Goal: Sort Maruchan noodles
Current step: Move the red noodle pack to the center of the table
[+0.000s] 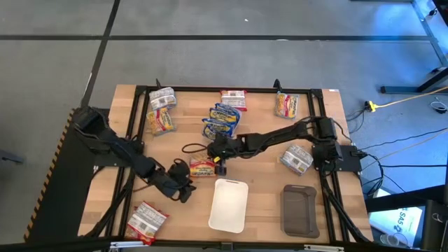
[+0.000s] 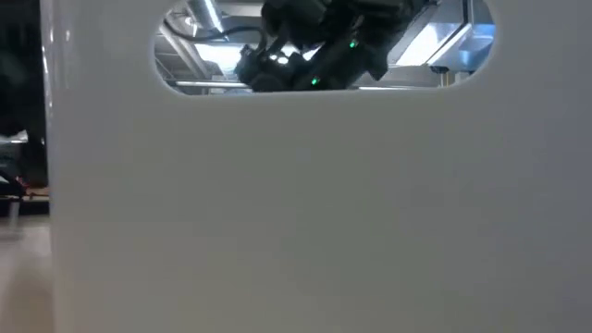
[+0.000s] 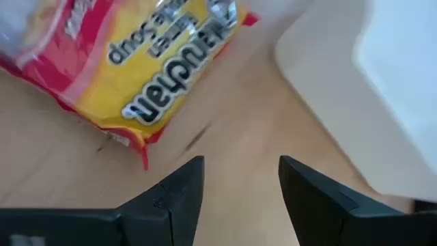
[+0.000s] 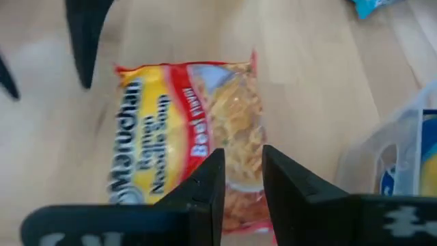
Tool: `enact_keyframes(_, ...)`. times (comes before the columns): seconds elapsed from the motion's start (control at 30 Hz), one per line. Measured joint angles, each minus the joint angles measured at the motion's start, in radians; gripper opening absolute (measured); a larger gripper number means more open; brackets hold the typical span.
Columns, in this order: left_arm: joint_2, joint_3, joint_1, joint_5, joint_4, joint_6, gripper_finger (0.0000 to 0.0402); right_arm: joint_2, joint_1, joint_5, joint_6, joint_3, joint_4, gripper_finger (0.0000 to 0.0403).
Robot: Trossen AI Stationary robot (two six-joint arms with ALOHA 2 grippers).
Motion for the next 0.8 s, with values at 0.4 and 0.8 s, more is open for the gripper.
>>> enact_keyframes(0.4,0.030,0.002,0.053,-0.085,-0.196,-0.153,0.0184,0.054,0.021,0.044,-0.040,0.022,-0.120,0.0076)
enact_keyframes(0.8,-0.023,-0.003,0.147,-0.229,-0.456,-0.224,0.0184,0.053,0.077,-0.015,-0.059,0.020,-0.051,0.0076)
